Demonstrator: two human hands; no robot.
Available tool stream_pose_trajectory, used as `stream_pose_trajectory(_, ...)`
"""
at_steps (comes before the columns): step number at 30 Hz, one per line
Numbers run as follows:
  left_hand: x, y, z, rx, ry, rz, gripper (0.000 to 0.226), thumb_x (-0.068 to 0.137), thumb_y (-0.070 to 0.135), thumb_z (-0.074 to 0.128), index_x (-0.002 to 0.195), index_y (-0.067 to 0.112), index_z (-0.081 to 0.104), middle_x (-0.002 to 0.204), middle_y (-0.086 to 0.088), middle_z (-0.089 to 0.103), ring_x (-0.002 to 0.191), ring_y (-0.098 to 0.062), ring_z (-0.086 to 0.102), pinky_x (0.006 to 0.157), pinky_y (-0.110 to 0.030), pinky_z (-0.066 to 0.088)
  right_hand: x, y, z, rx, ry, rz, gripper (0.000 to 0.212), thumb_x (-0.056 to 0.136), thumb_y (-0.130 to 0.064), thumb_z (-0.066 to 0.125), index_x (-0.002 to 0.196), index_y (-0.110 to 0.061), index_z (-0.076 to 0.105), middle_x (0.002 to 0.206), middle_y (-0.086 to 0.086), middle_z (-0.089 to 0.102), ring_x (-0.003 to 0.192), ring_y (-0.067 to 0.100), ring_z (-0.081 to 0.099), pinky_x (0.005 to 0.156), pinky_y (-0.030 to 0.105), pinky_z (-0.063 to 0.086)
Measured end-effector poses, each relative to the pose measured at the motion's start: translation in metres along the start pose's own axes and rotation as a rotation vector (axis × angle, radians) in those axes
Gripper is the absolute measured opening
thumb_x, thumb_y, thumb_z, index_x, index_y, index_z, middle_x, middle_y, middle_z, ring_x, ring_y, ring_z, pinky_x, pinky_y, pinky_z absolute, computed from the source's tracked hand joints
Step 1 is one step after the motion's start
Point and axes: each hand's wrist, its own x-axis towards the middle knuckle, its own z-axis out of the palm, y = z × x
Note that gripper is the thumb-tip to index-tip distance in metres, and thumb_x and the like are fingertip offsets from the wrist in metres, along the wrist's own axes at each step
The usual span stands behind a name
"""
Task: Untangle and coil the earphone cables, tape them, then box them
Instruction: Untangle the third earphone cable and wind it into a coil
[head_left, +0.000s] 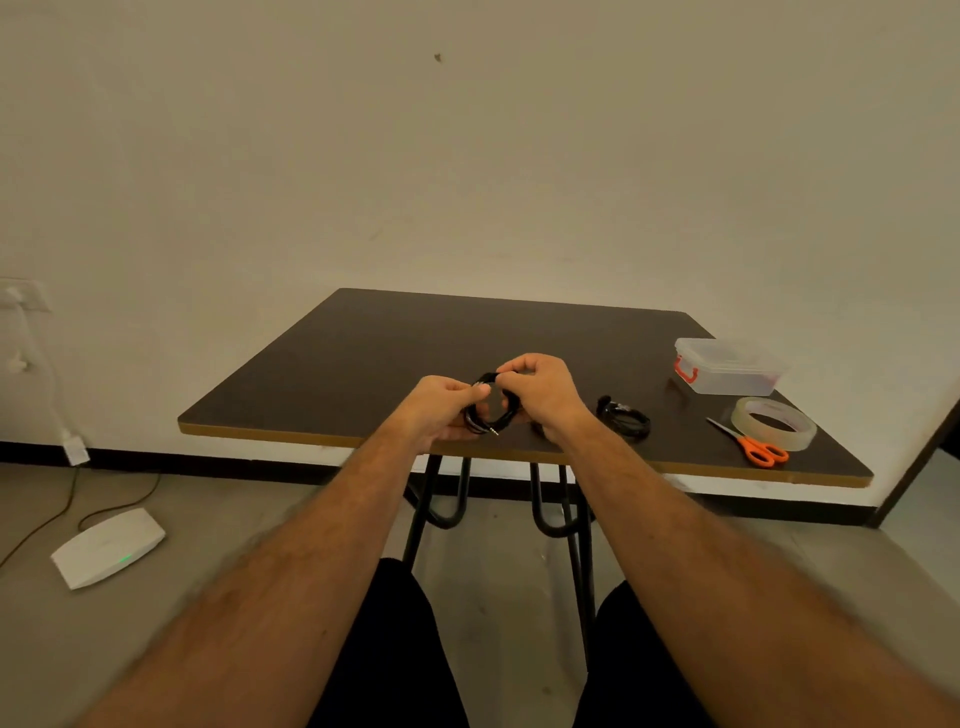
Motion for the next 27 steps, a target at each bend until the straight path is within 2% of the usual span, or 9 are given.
stream_pose_trajectory(5,0.038,-0.012,-0.022,0.299,0.1,0.018,0.017,0.094,0.027,0.064,0.101,0.013,0.07,0.097,-0.007,0.072,0.089,-0.017,0.068,0.07,-0.029,0.054,0.037,0.011,0.025,-0.114,-0.052,0.02,0.006,0.09,-0.01,0.065,0.095,-0.011,0.068,0.078,0.008,0.069,0.067,0.015,0.066,0.064,0.034,0.06)
stream_pose_trajectory(9,0.071,-0.012,-0.036,0.615,0.215,0.037,0.019,0.093,0.036,0.064,0.091,0.02,0.073,0.088,-0.006,0.07,0.073,-0.015,0.057,0.07,-0.035,0.05,0.067,0.014,0.04,-0.237,-0.088,0.026,0.004,0.091,-0.013,0.063,0.094,-0.015,0.066,0.077,0.005,0.069,0.066,0.014,0.067,0.054,0.028,0.056)
stream_pose_trajectory(13,0.089,-0.014,-0.035,0.728,0.223,0.026,0.02,0.094,0.037,0.062,0.095,0.021,0.074,0.078,0.0,0.066,0.064,-0.011,0.056,0.06,-0.029,0.046,0.087,0.015,0.044,-0.433,-0.128,0.029,0.009,0.094,-0.015,0.059,0.088,-0.021,0.062,0.079,0.004,0.067,0.067,0.013,0.063,0.051,0.025,0.052)
stream_pose_trajectory(16,0.096,-0.021,-0.03,0.78,0.216,0.013,0.02,0.094,0.037,0.063,0.094,0.02,0.073,0.079,0.002,0.066,0.069,-0.011,0.06,0.057,-0.027,0.044,0.097,0.02,0.044,-0.541,-0.176,0.036,0.007,0.096,-0.016,0.057,0.092,-0.021,0.061,0.083,0.001,0.062,0.068,0.012,0.06,0.05,0.023,0.047)
stream_pose_trajectory(19,0.102,-0.026,-0.027,0.819,0.242,0.029,0.018,0.092,0.039,0.065,0.094,0.022,0.073,0.084,0.003,0.068,0.077,-0.011,0.063,0.063,-0.028,0.051,0.103,0.027,0.044,-0.663,-0.225,0.017,0.006,0.096,-0.019,0.056,0.095,-0.022,0.061,0.087,-0.002,0.061,0.07,0.011,0.058,0.06,0.025,0.048)
stream_pose_trajectory(23,0.105,-0.029,-0.024,0.868,0.263,0.035,0.019,0.093,0.039,0.064,0.099,0.023,0.071,0.087,0.004,0.067,0.076,-0.009,0.062,0.058,-0.025,0.046,0.108,0.034,0.043,-0.822,-0.268,-0.028,0.015,0.098,-0.027,0.053,0.106,-0.021,0.064,0.104,0.0,0.066,0.09,0.012,0.06,0.081,0.031,0.052)
stream_pose_trajectory(27,0.107,-0.031,-0.024,0.897,0.289,0.034,0.021,0.092,0.042,0.064,0.099,0.023,0.071,0.087,0.004,0.068,0.077,-0.01,0.063,0.06,-0.026,0.048,0.107,0.032,0.044,-0.938,-0.335,-0.057,0.028,0.1,-0.039,0.047,0.114,-0.021,0.064,0.106,-0.001,0.065,0.094,0.013,0.06,0.082,0.033,0.052)
